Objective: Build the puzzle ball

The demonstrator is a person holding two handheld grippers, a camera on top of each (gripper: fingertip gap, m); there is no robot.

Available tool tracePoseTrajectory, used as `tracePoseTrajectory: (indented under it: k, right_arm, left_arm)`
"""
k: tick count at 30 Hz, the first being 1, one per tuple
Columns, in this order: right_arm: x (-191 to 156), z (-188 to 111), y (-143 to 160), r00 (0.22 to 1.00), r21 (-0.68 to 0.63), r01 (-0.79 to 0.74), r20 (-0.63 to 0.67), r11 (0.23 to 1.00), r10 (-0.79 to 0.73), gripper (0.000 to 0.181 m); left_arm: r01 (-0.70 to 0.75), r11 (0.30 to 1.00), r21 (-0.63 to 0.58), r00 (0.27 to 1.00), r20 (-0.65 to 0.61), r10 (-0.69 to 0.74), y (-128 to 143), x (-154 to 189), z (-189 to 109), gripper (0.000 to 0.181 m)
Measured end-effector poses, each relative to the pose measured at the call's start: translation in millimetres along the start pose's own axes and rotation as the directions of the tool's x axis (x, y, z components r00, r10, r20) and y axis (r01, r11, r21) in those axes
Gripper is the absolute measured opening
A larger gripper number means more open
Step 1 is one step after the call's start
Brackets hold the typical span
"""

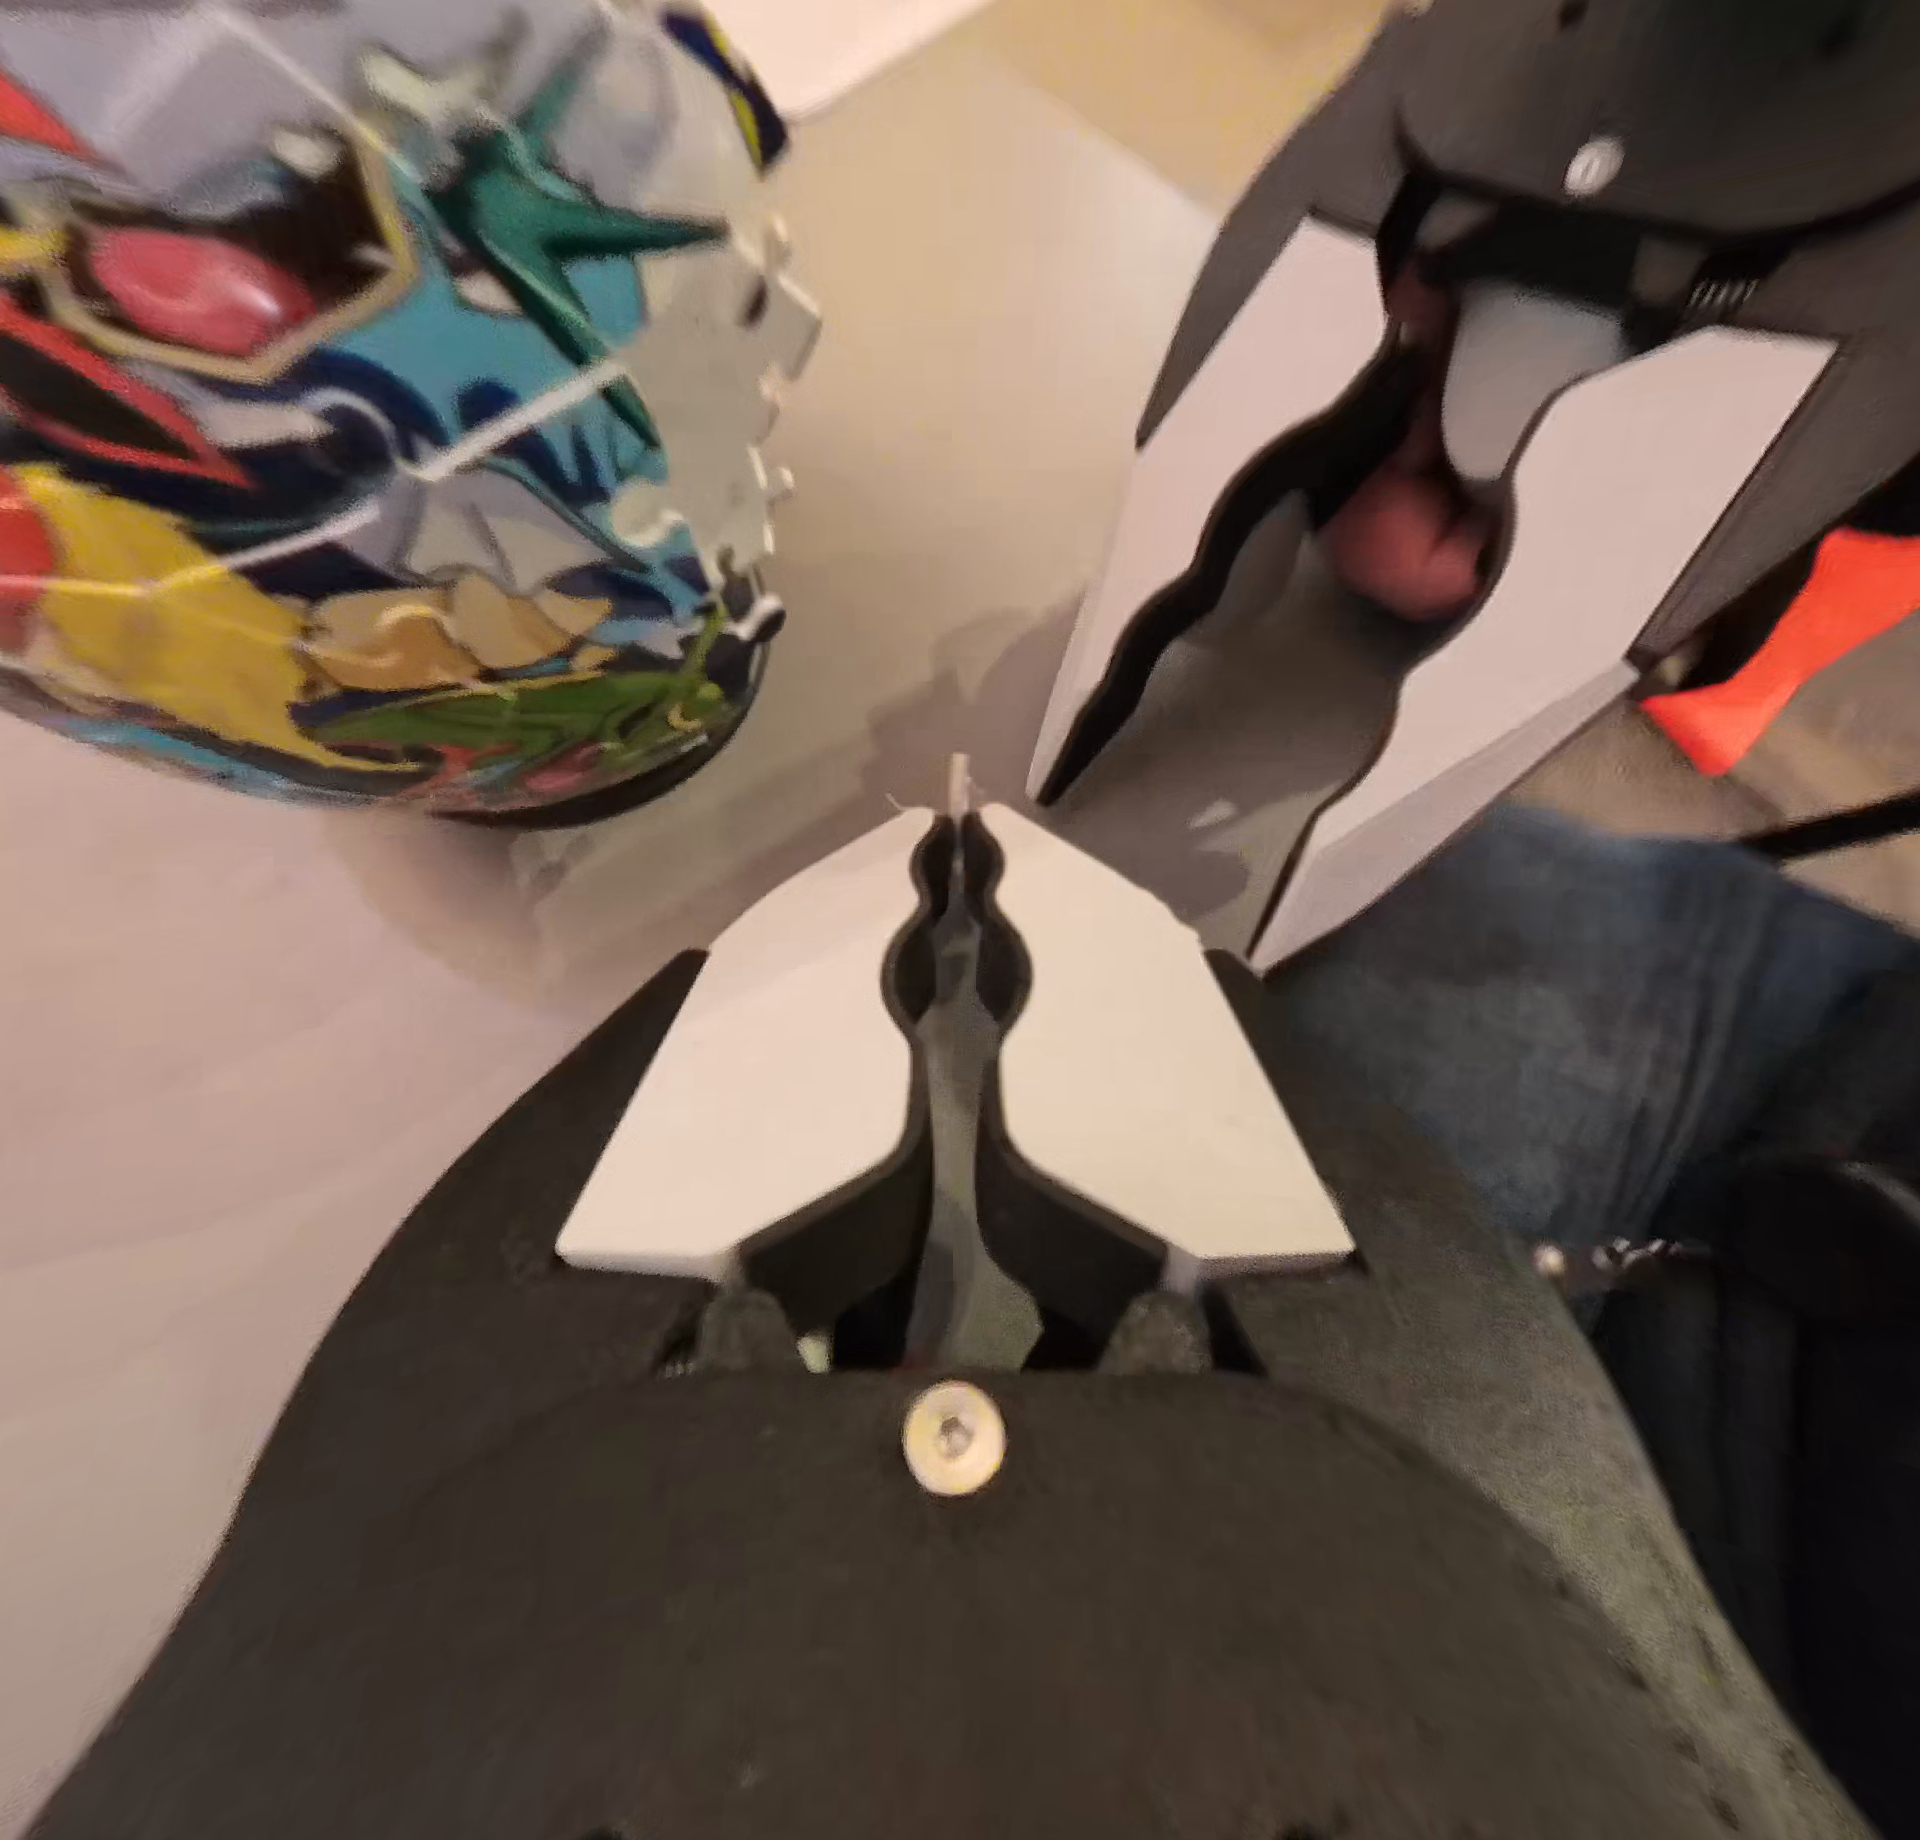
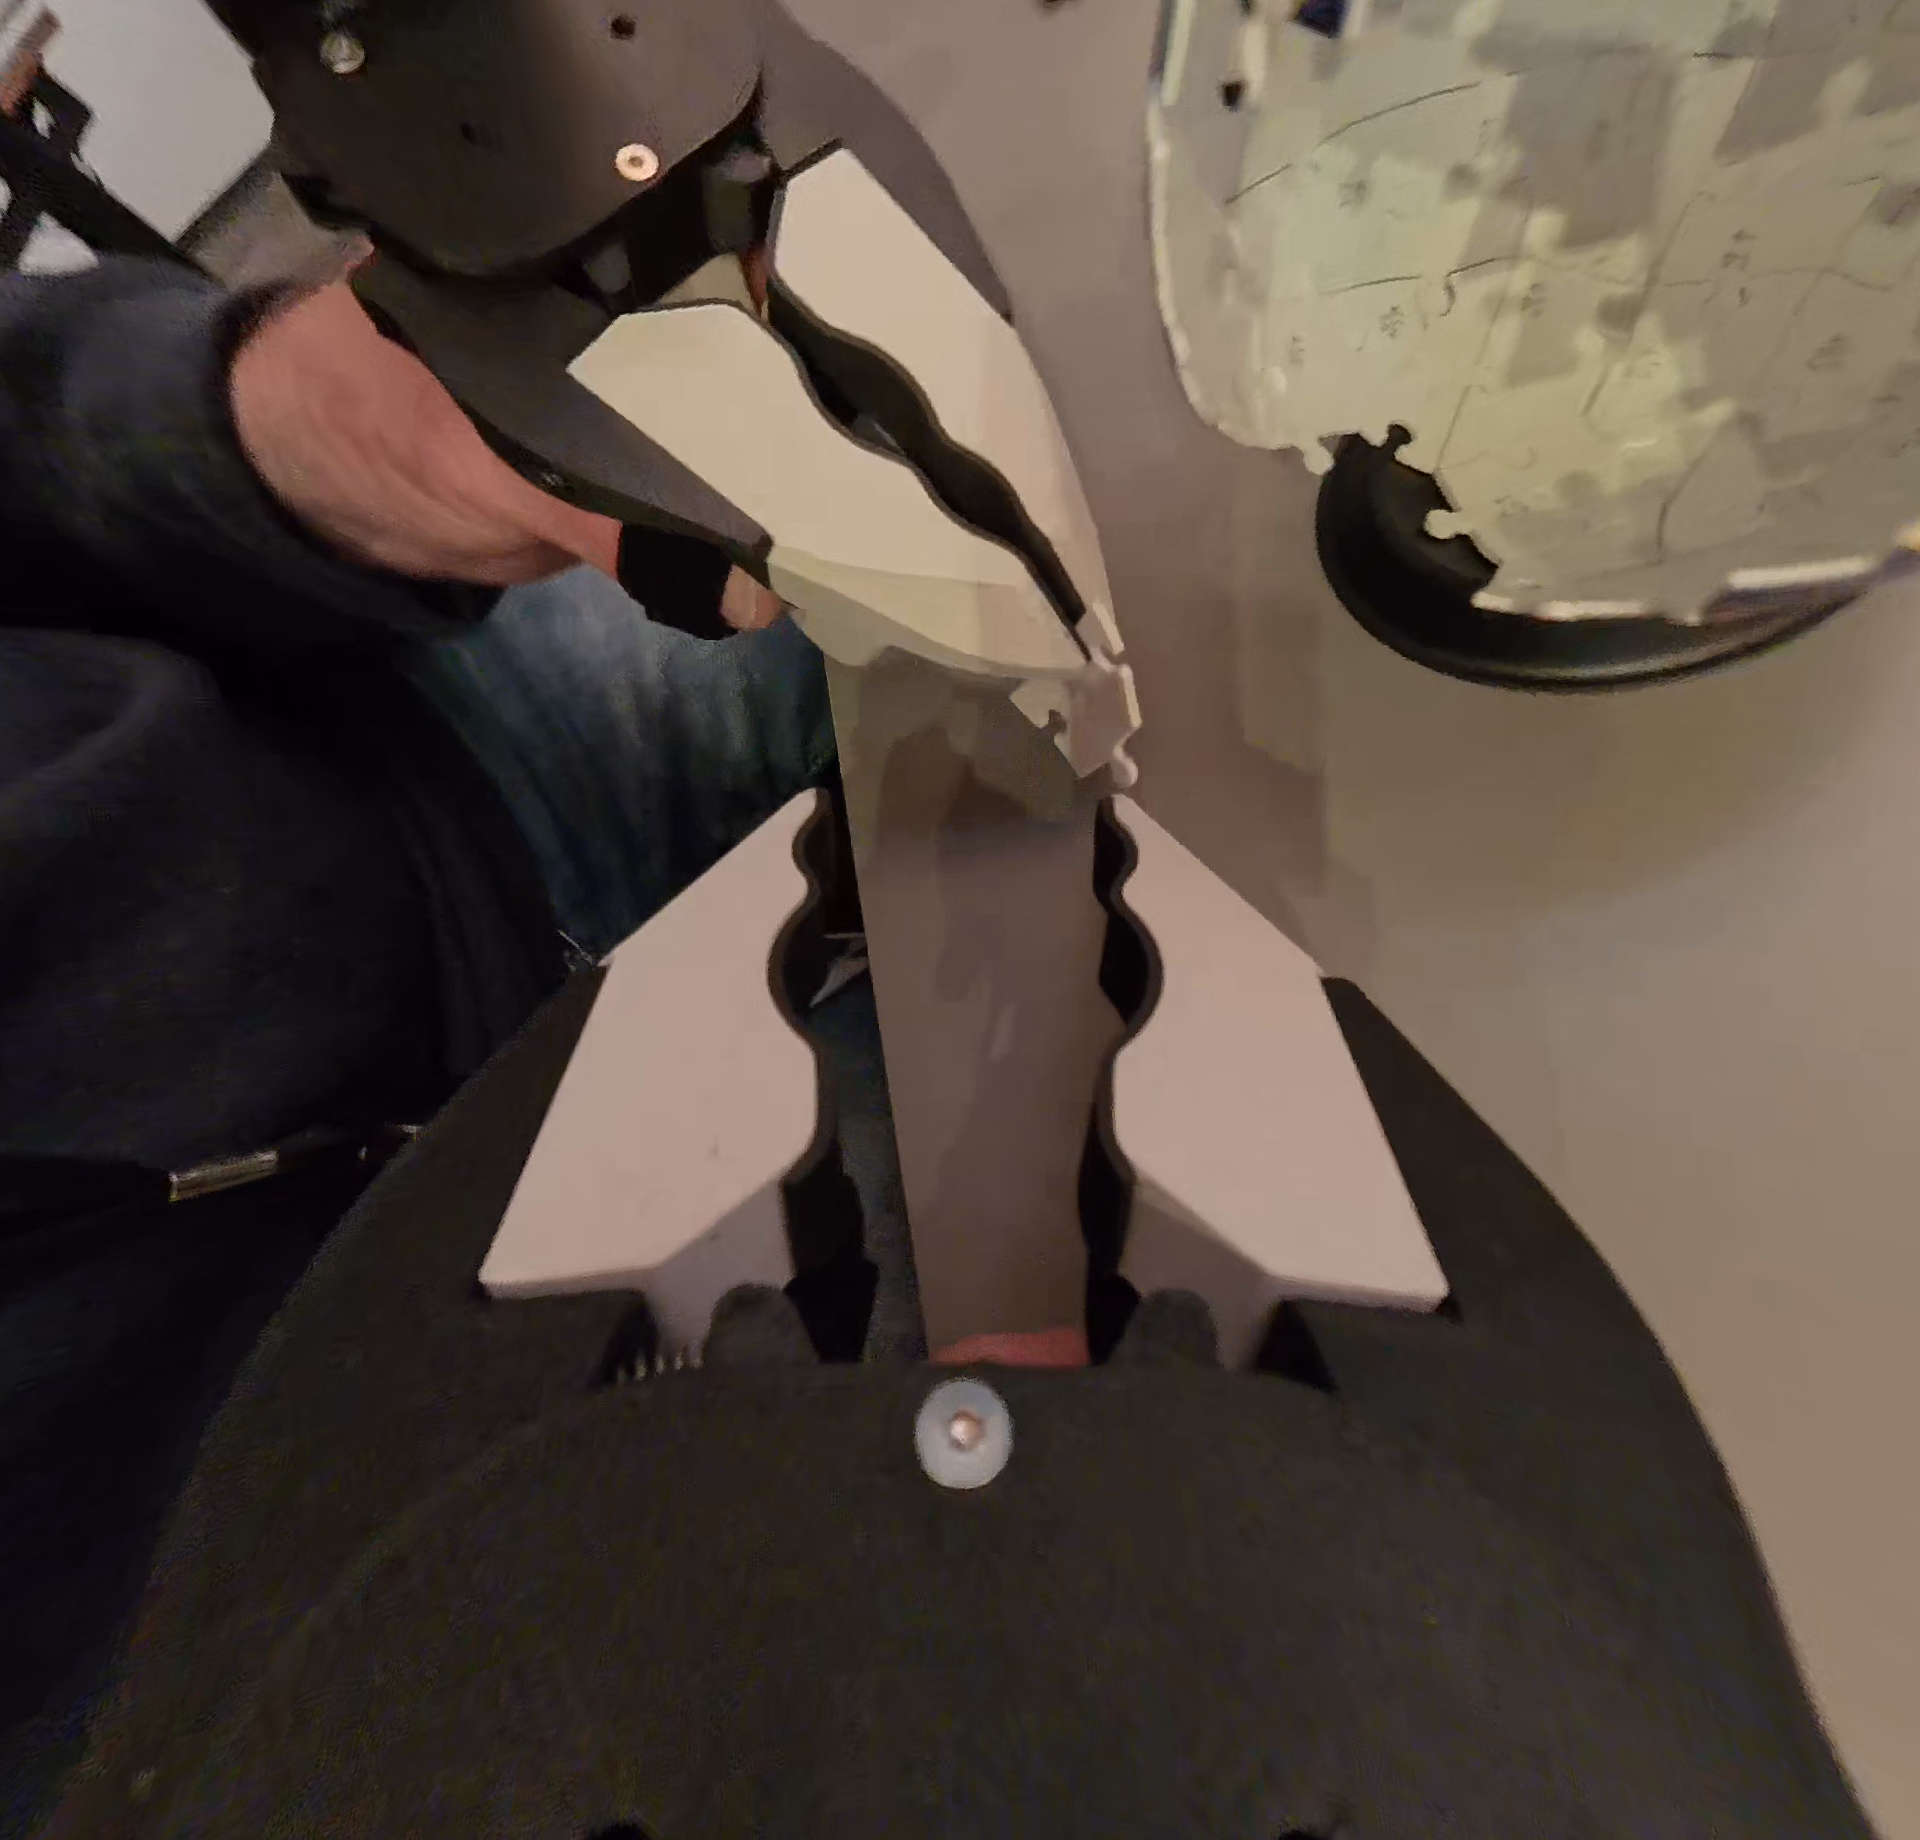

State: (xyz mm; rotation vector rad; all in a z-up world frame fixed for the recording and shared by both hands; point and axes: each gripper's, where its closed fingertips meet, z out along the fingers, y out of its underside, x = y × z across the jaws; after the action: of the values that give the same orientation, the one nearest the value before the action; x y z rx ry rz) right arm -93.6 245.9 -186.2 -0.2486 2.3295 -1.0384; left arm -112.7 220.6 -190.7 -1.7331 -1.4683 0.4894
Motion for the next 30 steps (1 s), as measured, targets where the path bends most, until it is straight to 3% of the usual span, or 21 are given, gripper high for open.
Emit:
tracePoseTrajectory:
  k: [3,6,13,17,24,30]
  right_arm:
    - [2,-3,-3,0.998,0.047,-0.060,-0.004,0.997,0.060,0.049]
    - [-2,-4,-14,0.987,0.116,-0.152,0.071,0.982,0.145,0.048]
    - [5,-18,-38,0.951,0.275,-0.294,0.183,0.915,0.250,0.011]
    - [7,-23,-44,0.945,0.314,-0.307,0.209,0.898,0.250,0.001]
    - [3,-25,-42,0.939,0.266,-0.301,0.249,0.916,0.236,0.000]
    - [2,-22,-38,0.936,0.200,-0.292,0.260,0.935,0.236,0.000]
  left_arm:
    - [0.067,0.992,0.104,0.998,-0.002,-0.067,-14,2,-3,0.002]
    - [0.167,0.961,0.219,0.986,-0.062,-0.157,-30,8,-5,0.002]
    - [0.324,0.847,0.422,0.945,-0.192,-0.266,-55,12,-19,0.002]
    - [0.356,0.820,0.448,0.932,-0.232,-0.278,-59,14,-20,0.003]
    - [0.389,0.804,0.449,0.917,-0.275,-0.290,-60,14,-22,0.004]
    - [0.259,0.880,0.398,0.958,-0.223,-0.181,-58,17,-23,0.011]
